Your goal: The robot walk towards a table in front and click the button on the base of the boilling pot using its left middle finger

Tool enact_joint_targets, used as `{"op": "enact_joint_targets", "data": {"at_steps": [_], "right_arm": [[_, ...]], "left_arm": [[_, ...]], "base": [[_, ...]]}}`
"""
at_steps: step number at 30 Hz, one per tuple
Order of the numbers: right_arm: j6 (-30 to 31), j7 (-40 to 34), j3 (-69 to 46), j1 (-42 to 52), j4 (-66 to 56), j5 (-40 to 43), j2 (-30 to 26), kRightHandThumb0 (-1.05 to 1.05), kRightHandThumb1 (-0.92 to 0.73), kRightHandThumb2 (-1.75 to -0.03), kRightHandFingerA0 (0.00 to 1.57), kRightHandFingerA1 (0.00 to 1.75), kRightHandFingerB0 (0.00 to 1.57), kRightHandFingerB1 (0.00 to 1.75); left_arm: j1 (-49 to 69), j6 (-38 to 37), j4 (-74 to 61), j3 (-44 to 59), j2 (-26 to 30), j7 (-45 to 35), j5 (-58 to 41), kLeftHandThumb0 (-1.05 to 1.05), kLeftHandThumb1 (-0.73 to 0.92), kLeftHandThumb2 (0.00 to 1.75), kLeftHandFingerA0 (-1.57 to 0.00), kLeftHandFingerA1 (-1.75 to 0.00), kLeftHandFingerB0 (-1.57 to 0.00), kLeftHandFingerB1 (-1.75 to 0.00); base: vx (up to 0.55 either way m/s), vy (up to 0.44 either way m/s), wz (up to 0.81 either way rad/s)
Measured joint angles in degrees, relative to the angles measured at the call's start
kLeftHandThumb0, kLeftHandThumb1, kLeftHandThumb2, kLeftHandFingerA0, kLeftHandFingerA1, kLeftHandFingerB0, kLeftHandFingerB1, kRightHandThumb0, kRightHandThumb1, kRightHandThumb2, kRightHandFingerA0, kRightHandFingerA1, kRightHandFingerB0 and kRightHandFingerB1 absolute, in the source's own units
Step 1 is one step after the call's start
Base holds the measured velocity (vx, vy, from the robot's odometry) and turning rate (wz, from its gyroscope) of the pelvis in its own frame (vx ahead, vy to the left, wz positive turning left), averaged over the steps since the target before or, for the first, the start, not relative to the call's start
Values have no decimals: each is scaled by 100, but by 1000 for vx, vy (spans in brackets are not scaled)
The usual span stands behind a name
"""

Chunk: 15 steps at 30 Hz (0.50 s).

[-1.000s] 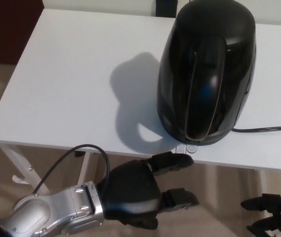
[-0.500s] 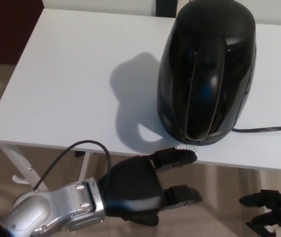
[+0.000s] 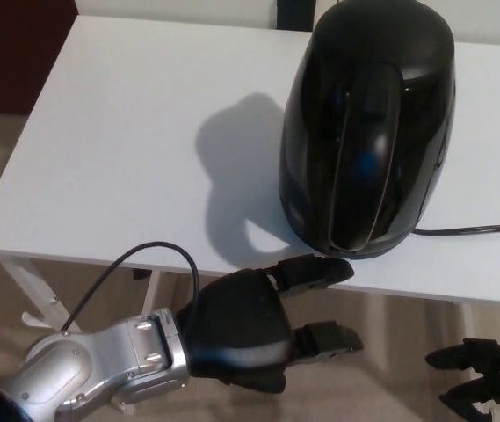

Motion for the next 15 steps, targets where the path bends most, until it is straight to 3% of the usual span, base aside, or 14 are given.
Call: {"op": "enact_joint_targets", "data": {"at_steps": [3,4,12,15], "right_arm": [[-6,6,-3,-3,-14,0,0,-64,-54,-65,71,45,62,42],[-6,10,-5,-3,-26,-1,0,-59,-62,-60,72,41,65,39],[-79,19,-4,-3,-60,-7,-6,-55,-62,-60,80,44,74,42],[-112,19,-4,-3,-61,-11,-10,-57,-62,-60,74,42,68,40]], "left_arm": [[-68,3,43,9,-15,-1,0,-51,78,63,-31,-33,-23,-28],[-84,5,59,9,-22,-2,0,-51,78,63,-32,-33,-23,-28],[-149,40,153,-2,-91,-12,9,-50,76,63,-32,-34,-25,-29],[-152,48,158,-4,-112,-49,7,-50,77,63,-33,-34,-23,-29]], "base": [[0,0,0],[0,0,0],[0,0,0],[0,0,0]]}}
